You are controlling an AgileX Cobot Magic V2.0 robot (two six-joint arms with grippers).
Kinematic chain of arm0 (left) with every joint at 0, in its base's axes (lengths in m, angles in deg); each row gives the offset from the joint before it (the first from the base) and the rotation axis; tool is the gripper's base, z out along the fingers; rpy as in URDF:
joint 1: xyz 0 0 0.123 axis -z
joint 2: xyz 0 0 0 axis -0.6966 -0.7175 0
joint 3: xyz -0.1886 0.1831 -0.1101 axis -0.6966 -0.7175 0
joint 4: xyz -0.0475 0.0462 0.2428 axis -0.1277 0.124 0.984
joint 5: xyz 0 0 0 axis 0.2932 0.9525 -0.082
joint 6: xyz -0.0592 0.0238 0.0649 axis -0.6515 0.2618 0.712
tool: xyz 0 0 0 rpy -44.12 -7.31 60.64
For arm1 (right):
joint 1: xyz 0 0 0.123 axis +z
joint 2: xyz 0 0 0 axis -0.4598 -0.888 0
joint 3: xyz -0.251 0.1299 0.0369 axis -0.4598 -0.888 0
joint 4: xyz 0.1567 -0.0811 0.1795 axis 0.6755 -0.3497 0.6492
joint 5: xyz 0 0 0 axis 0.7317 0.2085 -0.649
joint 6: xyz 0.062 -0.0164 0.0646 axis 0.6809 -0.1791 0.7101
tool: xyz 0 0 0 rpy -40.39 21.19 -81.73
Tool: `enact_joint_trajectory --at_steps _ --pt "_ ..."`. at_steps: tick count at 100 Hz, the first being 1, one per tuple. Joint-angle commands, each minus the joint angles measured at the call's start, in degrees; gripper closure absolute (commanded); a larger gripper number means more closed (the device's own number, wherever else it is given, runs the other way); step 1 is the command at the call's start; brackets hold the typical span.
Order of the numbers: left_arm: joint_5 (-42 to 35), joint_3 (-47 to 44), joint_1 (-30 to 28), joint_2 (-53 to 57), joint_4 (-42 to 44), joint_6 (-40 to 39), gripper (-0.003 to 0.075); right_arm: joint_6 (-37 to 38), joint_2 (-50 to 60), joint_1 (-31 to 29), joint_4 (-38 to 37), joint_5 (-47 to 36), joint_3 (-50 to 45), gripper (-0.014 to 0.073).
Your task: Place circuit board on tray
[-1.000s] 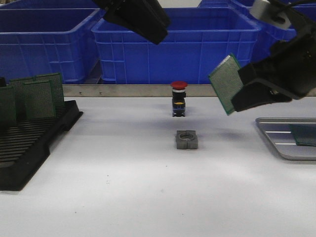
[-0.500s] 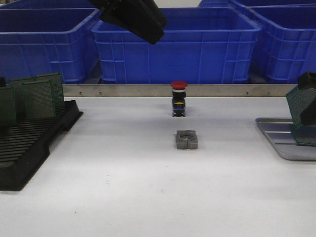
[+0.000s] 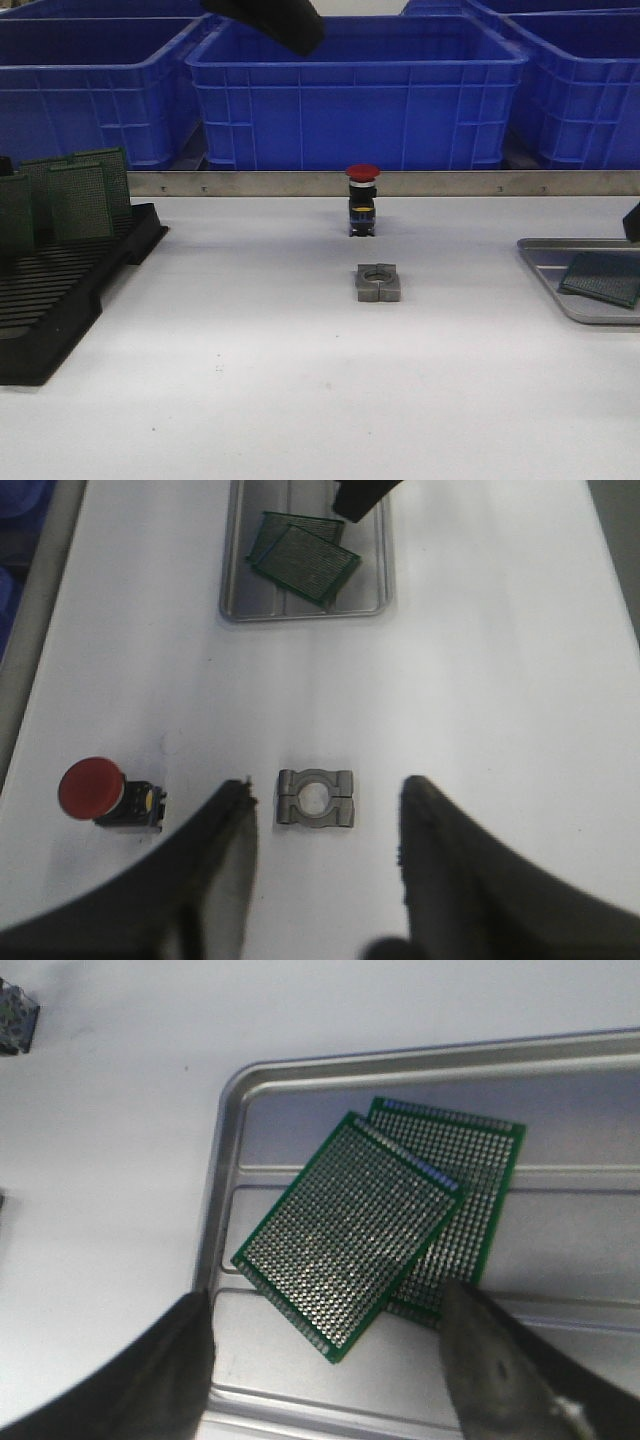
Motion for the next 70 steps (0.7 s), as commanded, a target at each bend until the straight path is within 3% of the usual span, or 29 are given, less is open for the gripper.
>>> enact_joint_trajectory --at_steps 1,19,47,70 --pt "1.4 3.6 -1.0 3.4 -1.3 -8.4 0.0731 -0.9 5.3 -0.3 0.4 3.0 1.3 0.0246" --pt "2.5 4.6 -3.4 4.7 -0.4 -14.7 0.0741 -0.9 11.8 -0.3 -1.8 6.5 1.3 0.0722" --pt "0.2 4.1 -5.1 9.8 4.4 -22.1 0.0741 -0.9 23.9 2.3 -1.4 4.3 0.0 0.0706" --pt "-10.1 -2.2 -5.1 17.7 5.5 -27.7 0.0741 -0.9 36.3 13.0 0.7 -12.5 -6.5 0.0706"
